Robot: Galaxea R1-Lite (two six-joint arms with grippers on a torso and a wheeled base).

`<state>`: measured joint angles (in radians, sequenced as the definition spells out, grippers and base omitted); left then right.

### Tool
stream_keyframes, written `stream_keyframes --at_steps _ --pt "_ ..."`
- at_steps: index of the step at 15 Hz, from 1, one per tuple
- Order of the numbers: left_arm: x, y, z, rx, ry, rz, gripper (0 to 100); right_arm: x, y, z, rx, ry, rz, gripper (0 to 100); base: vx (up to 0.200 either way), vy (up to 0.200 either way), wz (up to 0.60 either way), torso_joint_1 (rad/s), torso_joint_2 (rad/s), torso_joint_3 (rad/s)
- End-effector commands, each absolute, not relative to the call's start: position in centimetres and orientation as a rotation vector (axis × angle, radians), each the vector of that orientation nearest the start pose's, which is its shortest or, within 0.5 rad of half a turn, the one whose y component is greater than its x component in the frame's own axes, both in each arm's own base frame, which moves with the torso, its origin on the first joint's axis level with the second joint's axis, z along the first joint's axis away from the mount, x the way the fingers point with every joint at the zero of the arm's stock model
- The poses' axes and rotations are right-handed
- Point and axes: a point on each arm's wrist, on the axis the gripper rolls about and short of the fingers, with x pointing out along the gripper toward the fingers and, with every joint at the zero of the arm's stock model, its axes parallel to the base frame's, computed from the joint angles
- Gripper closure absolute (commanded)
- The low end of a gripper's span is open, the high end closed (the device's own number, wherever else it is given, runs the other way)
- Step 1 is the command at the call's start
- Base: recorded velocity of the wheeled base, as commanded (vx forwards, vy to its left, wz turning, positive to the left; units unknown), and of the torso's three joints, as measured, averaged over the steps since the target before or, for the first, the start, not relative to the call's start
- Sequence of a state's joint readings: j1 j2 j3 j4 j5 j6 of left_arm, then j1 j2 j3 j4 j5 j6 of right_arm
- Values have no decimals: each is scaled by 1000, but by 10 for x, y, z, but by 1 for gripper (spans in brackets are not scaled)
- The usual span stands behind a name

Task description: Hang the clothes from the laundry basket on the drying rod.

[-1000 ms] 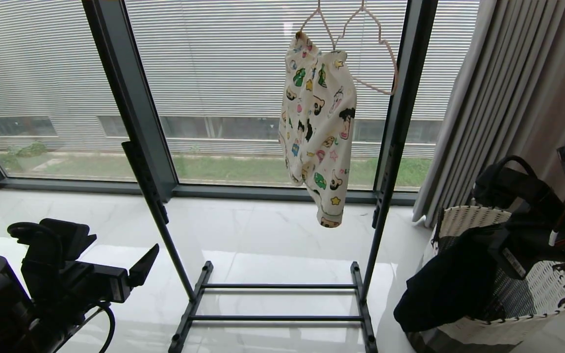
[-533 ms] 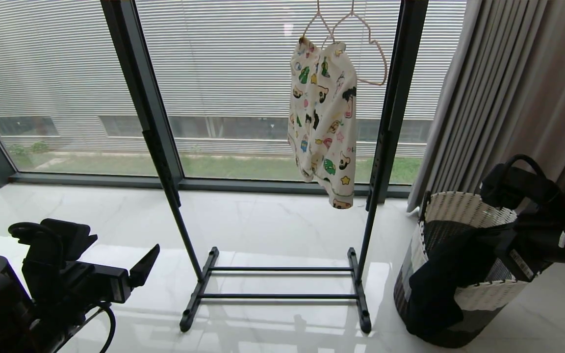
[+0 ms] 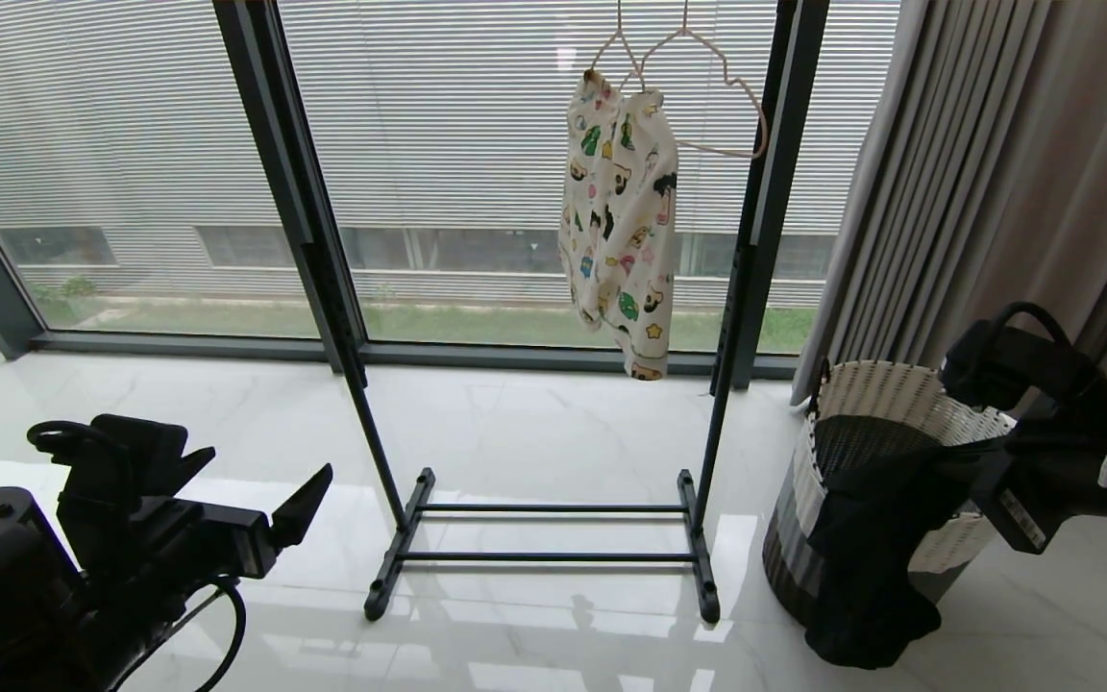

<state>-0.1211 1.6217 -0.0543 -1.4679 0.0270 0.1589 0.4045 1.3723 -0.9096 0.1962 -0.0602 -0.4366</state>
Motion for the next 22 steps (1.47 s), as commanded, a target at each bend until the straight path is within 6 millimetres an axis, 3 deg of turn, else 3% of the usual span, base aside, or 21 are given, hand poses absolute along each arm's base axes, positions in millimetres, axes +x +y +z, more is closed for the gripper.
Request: stream_keyframes --at_steps 1,4,8,11,14,19,22 --pt "209 -30 128 142 21 -120 0 195 83 220 -571 568 473 100 0 0 0 0 0 0" --pt "204 -70 131 136 -10 -324 0 190 93 221 -581 548 531 100 0 0 0 0 0 0" --pt "212 -141 143 103 -40 -573 0 181 111 222 -592 509 649 100 0 0 0 0 0 0" --pt "195 -189 154 49 16 -758 0 181 116 226 -589 463 664 100 0 0 0 0 0 0" --pt "177 -217 135 90 108 -880 0 182 117 229 -567 454 658 100 0 0 0 0 0 0" --pt "180 -283 112 39 166 -993 0 168 127 232 -468 453 697 100 0 0 0 0 0 0" --pt "184 -305 99 61 201 -1017 0 160 136 233 -462 446 746 100 0 0 0 0 0 0"
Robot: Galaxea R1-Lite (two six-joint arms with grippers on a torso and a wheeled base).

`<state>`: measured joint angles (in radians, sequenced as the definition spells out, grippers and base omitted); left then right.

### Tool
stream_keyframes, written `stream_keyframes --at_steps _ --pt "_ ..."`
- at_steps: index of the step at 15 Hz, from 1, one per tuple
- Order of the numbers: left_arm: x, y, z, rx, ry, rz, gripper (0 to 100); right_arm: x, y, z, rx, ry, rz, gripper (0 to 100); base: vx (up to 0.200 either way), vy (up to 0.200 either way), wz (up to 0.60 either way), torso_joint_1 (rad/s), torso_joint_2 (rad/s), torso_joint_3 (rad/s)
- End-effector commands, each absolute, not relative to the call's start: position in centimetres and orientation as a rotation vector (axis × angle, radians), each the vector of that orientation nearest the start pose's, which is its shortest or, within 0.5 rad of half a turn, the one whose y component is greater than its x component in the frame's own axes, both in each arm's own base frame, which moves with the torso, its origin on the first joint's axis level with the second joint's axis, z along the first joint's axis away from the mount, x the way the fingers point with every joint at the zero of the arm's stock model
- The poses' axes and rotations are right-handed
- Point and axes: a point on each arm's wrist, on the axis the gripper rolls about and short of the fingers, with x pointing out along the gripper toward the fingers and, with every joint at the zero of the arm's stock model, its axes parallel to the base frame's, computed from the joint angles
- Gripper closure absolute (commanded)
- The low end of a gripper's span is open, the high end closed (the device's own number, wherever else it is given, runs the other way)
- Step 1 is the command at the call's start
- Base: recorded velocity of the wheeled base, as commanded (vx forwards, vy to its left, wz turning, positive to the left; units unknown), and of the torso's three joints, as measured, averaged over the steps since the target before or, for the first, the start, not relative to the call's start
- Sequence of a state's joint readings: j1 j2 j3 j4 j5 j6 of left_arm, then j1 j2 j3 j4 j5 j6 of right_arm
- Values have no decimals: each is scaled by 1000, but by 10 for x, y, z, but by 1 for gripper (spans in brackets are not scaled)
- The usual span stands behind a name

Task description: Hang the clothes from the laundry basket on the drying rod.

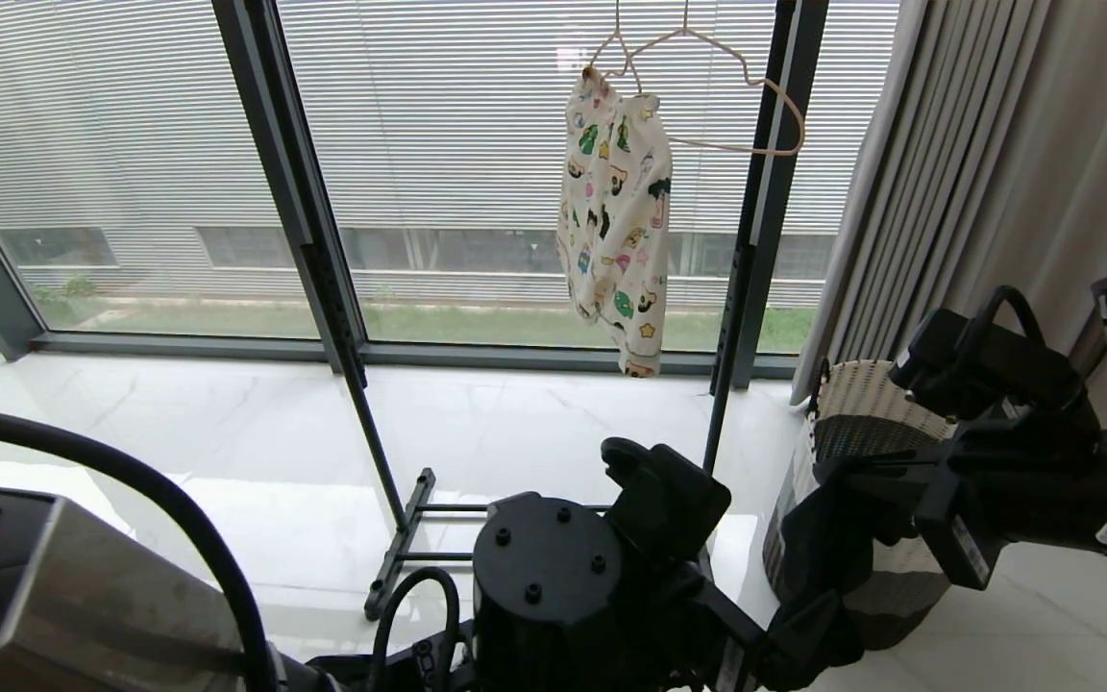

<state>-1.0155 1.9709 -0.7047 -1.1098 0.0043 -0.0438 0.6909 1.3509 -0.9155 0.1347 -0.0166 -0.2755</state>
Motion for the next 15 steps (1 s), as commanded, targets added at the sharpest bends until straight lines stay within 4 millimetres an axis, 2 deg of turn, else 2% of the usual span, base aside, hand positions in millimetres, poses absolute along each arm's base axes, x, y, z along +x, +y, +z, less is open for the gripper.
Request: stream_keyframes --at_steps 1,5,8,10,13,15 --pt "186 -310 96 61 203 -1021 0 159 138 233 -464 444 755 100 0 0 0 0 0 0" --pt "193 -320 84 69 221 -1031 0 157 141 233 -466 441 773 100 0 0 0 0 0 0" --pt "221 -328 56 91 249 -939 0 151 143 235 -469 426 797 100 0 0 0 0 0 0" --pt "237 -333 48 103 268 -881 0 147 145 236 -471 418 816 100 0 0 0 0 0 0" --pt "251 -338 41 120 294 -823 0 143 148 236 -477 412 839 100 0 0 0 0 0 0" --pt "253 -338 35 141 325 -815 0 141 150 237 -478 406 852 100 0 0 0 0 0 0"
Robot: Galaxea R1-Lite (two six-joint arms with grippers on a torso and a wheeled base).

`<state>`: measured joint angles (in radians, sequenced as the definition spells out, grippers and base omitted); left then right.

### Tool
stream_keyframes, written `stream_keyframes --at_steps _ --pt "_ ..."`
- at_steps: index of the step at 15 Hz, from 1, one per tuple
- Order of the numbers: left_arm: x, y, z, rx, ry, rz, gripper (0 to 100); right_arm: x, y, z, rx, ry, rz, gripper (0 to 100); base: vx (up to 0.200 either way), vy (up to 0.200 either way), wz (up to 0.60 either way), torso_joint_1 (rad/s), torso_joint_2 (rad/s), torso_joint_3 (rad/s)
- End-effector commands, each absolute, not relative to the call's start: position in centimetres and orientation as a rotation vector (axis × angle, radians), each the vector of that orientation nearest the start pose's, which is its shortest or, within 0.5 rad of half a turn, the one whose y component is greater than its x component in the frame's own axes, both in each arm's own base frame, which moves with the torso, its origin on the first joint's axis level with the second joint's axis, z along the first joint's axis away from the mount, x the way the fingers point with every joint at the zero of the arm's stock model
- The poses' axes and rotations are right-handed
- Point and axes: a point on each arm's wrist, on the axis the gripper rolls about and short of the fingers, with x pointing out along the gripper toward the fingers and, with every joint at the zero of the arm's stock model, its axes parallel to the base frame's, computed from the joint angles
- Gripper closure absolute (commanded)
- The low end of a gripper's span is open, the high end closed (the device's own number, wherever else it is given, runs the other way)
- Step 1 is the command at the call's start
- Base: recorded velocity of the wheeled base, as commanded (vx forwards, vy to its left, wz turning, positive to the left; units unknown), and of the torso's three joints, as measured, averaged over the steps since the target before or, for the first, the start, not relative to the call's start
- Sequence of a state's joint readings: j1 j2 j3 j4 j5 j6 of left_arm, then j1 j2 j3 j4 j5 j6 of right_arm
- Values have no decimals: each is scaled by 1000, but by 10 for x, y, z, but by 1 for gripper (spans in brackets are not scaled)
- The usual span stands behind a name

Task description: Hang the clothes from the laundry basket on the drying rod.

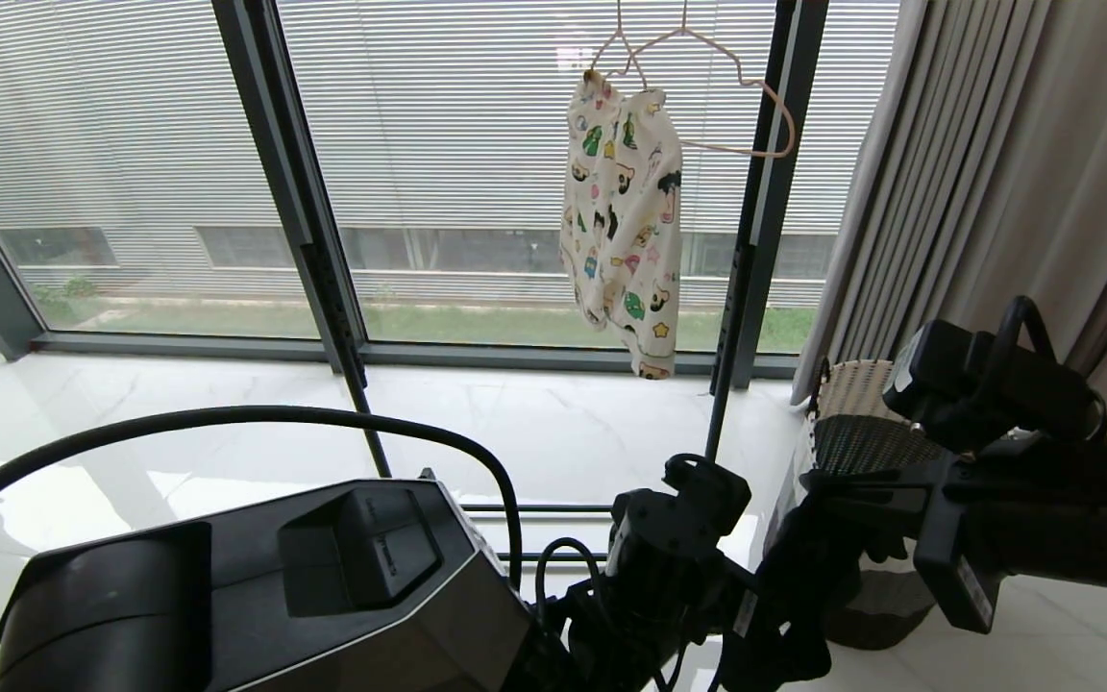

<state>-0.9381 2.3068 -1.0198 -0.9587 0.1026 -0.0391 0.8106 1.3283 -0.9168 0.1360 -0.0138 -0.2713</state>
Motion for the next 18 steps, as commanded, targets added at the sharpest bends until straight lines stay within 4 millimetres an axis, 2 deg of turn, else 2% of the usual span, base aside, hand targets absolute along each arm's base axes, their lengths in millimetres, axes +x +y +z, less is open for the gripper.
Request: stream_keyframes --at_steps 1,5,9,10,13,14,16,18 --pt "253 -337 34 147 336 -811 0 141 150 237 -478 407 852 100 0 0 0 0 0 0" --pt "257 -328 30 265 313 -801 0 141 150 237 -454 420 844 100 0 0 0 0 0 0" --pt "262 -322 32 265 311 -783 0 142 150 236 -448 426 839 100 0 0 0 0 0 0" --pt "263 -321 32 263 308 -781 100 143 151 235 -449 429 840 100 0 0 0 0 0 0" --pt "261 -319 36 259 303 -779 100 146 154 231 -455 447 838 100 0 0 0 0 0 0" --pt "256 -312 37 269 321 -779 100 150 155 229 -448 458 828 100 0 0 0 0 0 0" --pt "237 -278 40 291 392 -756 100 168 172 216 -388 477 805 100 0 0 0 0 0 0" --pt "217 -243 53 291 401 -726 100 189 194 202 -338 465 797 100 0 0 0 0 0 0"
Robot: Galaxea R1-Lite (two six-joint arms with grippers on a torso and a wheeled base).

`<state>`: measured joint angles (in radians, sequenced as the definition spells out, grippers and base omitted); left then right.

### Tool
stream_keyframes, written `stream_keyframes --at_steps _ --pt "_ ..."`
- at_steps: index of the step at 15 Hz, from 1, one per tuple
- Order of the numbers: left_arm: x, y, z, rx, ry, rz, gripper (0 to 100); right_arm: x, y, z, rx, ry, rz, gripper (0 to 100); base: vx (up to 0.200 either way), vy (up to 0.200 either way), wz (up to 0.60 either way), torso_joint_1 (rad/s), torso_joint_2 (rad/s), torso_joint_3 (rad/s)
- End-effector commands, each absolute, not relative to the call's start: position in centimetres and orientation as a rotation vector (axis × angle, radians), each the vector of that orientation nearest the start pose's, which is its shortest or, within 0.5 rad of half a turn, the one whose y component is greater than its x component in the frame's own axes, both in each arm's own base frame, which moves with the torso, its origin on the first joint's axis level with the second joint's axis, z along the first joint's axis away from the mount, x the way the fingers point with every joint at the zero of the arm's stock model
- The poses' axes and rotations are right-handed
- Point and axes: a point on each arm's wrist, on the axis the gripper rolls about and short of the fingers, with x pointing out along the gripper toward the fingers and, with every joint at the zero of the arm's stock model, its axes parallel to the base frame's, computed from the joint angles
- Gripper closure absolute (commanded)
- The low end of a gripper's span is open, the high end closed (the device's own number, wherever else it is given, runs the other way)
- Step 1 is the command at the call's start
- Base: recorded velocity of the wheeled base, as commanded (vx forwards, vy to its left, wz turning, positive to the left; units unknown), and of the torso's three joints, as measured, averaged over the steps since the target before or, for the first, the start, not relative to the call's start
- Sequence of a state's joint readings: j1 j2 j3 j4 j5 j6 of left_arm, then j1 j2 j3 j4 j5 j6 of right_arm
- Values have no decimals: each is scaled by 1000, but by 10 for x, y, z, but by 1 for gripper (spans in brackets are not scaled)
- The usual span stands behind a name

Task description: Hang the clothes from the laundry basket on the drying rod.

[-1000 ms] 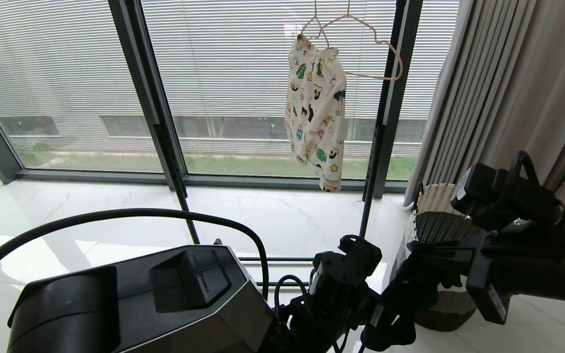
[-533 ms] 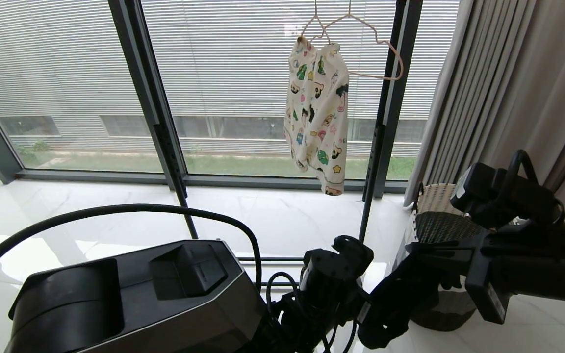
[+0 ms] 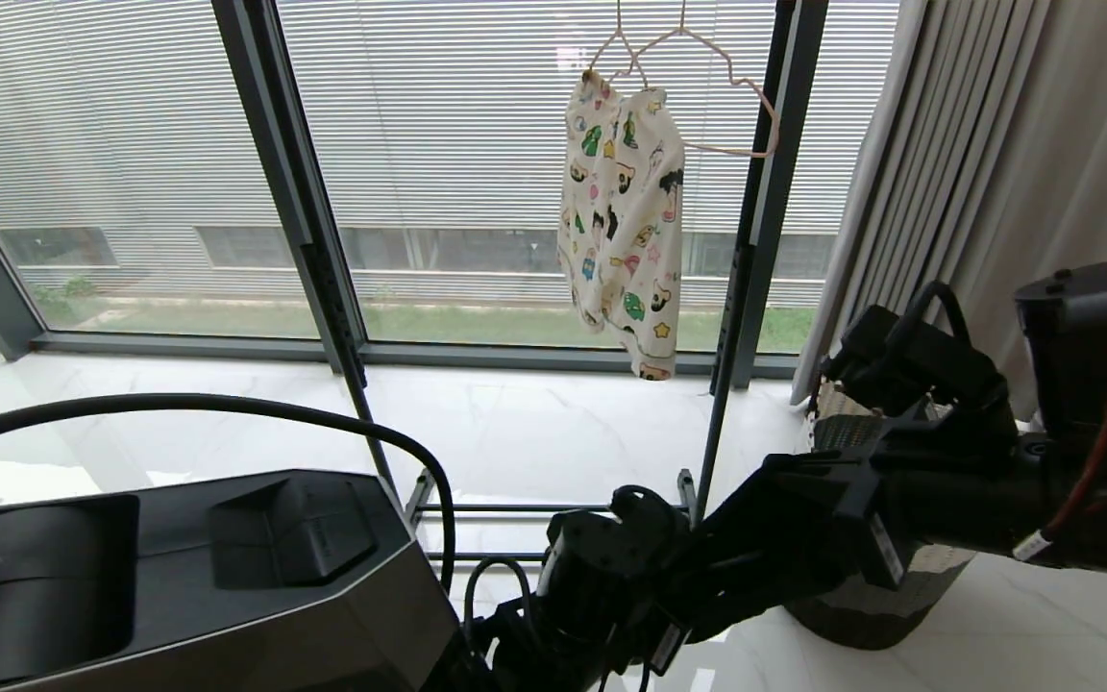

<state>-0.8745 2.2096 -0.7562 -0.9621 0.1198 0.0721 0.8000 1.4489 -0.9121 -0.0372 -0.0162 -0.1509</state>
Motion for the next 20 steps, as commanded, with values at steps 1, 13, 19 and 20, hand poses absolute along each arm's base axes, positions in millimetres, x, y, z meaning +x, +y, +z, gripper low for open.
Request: stream_keyframes --at_steps 1,13,19,20 --pt "207 -229 62 277 367 -702 100 197 205 196 -330 471 802 100 0 0 0 0 0 0" --pt "191 -144 182 177 291 -708 100 225 238 222 -250 429 750 100 0 0 0 0 0 0" --pt "212 -160 208 331 472 -743 100 204 203 256 -227 376 723 100 0 0 0 0 0 0" --pt "212 -161 214 349 478 -749 100 201 200 262 -222 358 724 100 0 0 0 0 0 0"
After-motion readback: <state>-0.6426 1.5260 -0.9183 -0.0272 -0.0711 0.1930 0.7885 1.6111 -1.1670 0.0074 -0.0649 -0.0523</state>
